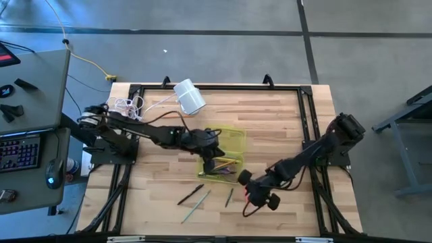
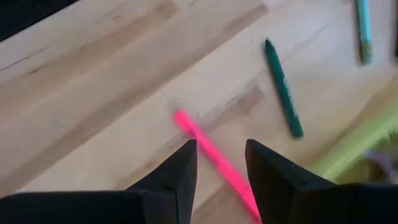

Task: Pick & place school supplies into a supply box
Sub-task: Put the pink pen into the supply box

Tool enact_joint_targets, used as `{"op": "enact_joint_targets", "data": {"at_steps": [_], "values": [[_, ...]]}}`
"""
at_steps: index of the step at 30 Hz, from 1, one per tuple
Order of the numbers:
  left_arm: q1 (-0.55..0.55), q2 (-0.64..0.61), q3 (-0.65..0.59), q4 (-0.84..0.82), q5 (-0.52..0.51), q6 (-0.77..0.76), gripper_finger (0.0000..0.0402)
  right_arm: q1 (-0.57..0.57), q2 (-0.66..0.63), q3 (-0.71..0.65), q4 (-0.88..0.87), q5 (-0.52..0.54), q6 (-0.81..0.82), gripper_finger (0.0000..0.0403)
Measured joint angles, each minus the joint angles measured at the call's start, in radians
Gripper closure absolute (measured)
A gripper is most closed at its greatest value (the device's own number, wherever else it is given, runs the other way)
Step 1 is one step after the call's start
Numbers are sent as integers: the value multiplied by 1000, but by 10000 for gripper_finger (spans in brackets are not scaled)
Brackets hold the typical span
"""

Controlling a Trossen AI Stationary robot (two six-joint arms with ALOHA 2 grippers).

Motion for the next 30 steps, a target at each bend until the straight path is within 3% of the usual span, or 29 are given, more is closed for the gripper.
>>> {"op": "enact_joint_targets", "data": {"at_steps": [12,20,22,27,30], "values": [[-2,-40,132,-164,27,-24,346,-40,155,2,83,-4,-79,287],[-2,-58,147,-237,23,-27,352,-45,150,1,93,-55,-91,385],[-2,-57,147,-245,23,-41,351,-46,145,5,87,-58,-72,393],[-3,-57,146,-275,24,-78,352,-46,98,71,-31,-46,-38,374],[-3,-57,145,-296,23,-89,353,-46,58,141,-162,24,-38,384]]}}
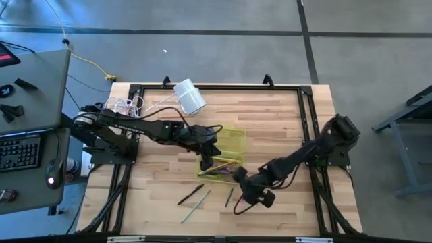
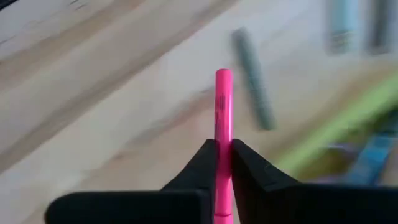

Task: Pick & place school supplies into a supply box
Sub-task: Put the pink pen into the supply box, then put the dark green crayon into the supply box

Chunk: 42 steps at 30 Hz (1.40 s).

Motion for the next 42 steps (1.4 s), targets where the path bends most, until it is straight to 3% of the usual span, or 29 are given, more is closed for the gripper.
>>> {"op": "enact_joint_targets", "data": {"at_steps": [3,7,13,18,22,27,30,42], "values": [[0,0,0,-3,0,-3,353,-6,-45,37,12,122,-40,396],[0,0,0,-24,0,-5,356,-58,-52,40,246,172,-61,392],[0,-54,1,-135,-45,-16,356,-174,2,39,334,127,6,393],[0,-99,0,-235,-183,-15,355,-258,44,38,345,11,30,387],[1,-116,2,-267,-258,-20,355,-302,60,38,313,-8,93,372],[0,-122,0,-279,-255,-19,355,-337,62,38,220,-130,203,364],[0,-122,0,-284,-255,-16,355,-340,62,38,199,-127,259,358],[0,-122,0,-282,-249,-25,355,-329,-8,77,192,-140,174,311]]}}
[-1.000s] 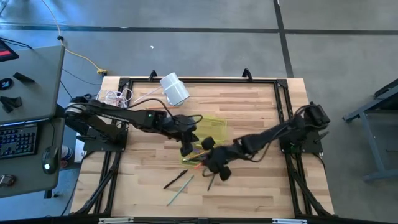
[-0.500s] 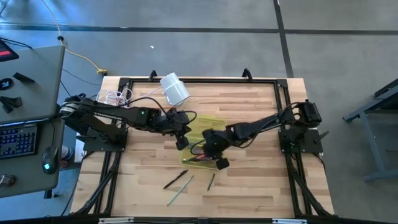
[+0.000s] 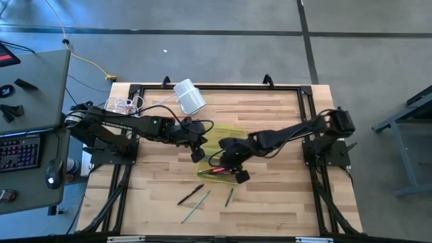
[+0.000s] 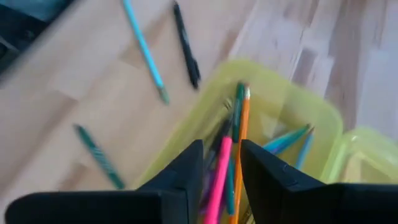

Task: Pick & place school supplies into a supply box
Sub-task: Put the dark green crayon into the supply box

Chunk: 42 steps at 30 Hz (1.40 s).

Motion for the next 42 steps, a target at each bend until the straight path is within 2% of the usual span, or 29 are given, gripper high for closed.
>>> {"op": "enact_joint_targets", "data": {"at_steps": [4,7,11,17,19,22,25,26,29,32,35,39,42], "values": [[0,0,0,2,0,-14,355,36,-107,58,-127,-42,-48,309],[0,0,0,4,0,-14,355,61,-190,61,-190,-8,-118,308],[0,0,0,7,-2,-15,355,59,-271,8,-239,29,-201,308],[0,0,0,14,-4,-40,355,26,-318,-118,-213,-63,-178,308],[0,0,0,14,-5,-43,355,24,-313,-177,-112,-103,-113,308],[0,0,0,16,-6,-52,355,60,-281,-306,209,-166,12,308],[0,0,0,28,-7,-66,355,137,-238,-419,497,-195,-54,308],[0,0,0,33,-7,-66,355,167,-222,-447,567,-178,-98,308],[0,0,0,47,-8,-66,355,237,-151,-486,674,-36,-199,308],[0,0,0,63,-8,-65,355,264,-51,-447,668,22,-165,308],[0,0,0,61,-8,-66,355,266,57,-347,610,-24,-78,308],[0,0,0,60,-6,-66,355,266,169,-176,394,-51,-93,308],[0,0,0,58,14,-66,355,266,221,-67,226,-18,-108,308]]}}
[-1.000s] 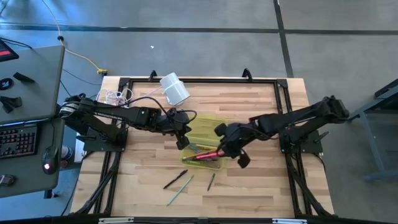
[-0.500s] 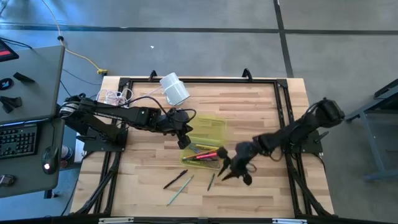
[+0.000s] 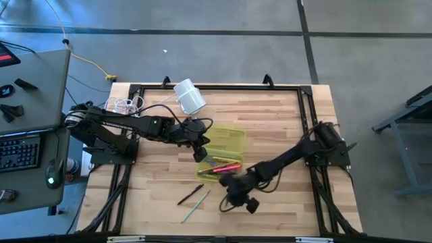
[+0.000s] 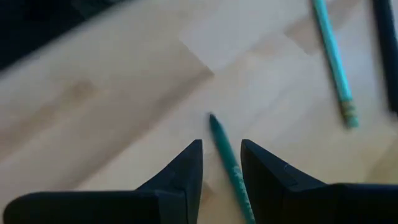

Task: Pick & place school supplies into a supply box
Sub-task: Put the dark green crayon into the supply box

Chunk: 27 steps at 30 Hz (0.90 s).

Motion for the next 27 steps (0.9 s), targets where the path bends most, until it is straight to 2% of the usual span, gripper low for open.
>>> {"op": "enact_joint_targets", "data": {"at_steps": [4,9,15,22,27], "values": [[0,0,0,1,6,0,355,-3,51,76,-89,87,-4,309],[0,0,0,-2,21,0,355,-9,70,75,-82,48,-74,309],[0,0,0,-5,20,1,355,-7,67,38,-56,107,-100,317],[0,0,0,-5,19,2,355,-13,66,31,-31,66,-100,393],[0,0,0,-4,17,4,355,-8,42,26,65,3,-32,378]]}}
